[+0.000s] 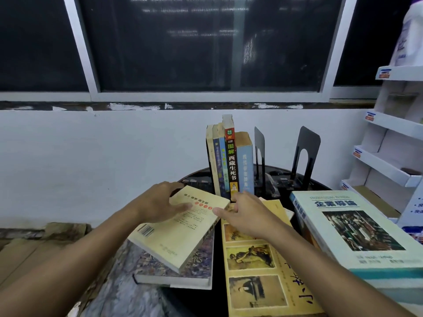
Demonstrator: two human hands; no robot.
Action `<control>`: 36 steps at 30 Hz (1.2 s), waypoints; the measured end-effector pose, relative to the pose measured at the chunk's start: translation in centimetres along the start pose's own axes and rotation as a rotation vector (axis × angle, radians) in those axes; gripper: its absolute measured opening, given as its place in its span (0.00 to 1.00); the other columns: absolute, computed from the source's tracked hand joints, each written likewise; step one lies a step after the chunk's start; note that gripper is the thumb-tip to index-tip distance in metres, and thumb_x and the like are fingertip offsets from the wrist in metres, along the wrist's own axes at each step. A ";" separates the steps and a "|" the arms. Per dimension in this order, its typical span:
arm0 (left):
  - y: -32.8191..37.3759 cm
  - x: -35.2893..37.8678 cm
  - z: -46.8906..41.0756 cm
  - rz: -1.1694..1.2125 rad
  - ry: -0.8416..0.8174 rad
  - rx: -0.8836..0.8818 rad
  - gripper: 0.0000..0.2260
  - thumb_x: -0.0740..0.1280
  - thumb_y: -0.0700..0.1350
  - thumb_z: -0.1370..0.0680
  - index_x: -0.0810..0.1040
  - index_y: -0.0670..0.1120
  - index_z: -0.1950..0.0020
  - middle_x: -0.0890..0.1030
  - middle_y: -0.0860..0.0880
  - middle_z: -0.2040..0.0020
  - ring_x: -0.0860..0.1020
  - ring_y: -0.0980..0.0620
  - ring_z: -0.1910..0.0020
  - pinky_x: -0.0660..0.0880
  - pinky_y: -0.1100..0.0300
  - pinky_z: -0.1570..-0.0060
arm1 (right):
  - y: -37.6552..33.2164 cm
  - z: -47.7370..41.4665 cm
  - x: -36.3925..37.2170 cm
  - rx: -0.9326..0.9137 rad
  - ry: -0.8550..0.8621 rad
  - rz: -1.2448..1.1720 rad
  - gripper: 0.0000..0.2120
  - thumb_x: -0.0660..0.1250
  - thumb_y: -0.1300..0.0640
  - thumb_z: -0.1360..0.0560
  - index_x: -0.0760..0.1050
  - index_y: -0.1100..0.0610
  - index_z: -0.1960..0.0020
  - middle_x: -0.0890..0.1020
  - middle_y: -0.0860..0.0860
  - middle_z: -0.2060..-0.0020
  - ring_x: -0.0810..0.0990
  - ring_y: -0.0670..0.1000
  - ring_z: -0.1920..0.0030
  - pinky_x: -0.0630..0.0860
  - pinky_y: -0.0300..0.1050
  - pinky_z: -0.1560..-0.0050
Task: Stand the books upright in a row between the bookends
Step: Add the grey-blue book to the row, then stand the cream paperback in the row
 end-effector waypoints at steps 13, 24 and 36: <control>-3.5 1.3 0.4 -0.057 -0.040 -0.147 0.24 0.67 0.69 0.27 0.81 0.50 0.48 0.83 0.54 0.58 0.82 0.56 0.61 0.77 0.62 0.63 | -0.2 -1.2 1.8 0.044 -0.049 -0.051 0.19 0.69 0.36 0.25 0.80 0.51 0.49 0.75 0.44 0.68 0.73 0.43 0.71 0.64 0.37 0.75; -3.4 1.2 1.3 0.033 0.012 -0.236 0.28 0.73 0.67 0.31 0.73 0.51 0.41 0.79 0.57 0.53 0.81 0.59 0.57 0.76 0.66 0.63 | -0.9 -1.2 1.7 0.091 -0.062 -0.269 0.29 0.73 0.44 0.25 0.63 0.53 0.32 0.78 0.43 0.54 0.80 0.47 0.50 0.76 0.44 0.54; -1.7 0.0 0.6 0.143 0.129 -0.137 0.35 0.75 0.66 0.33 0.71 0.49 0.34 0.80 0.56 0.47 0.81 0.58 0.55 0.80 0.63 0.60 | -1.7 -2.1 -1.5 0.045 0.126 -0.599 0.27 0.80 0.58 0.30 0.74 0.57 0.35 0.84 0.49 0.54 0.86 0.49 0.54 0.84 0.54 0.49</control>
Point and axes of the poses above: each hand's wrist, its own z-axis away from the middle knuckle, its own x-axis out of the palm, y = z × x, the point moved 5 cm from there along -z, towards the middle knuckle
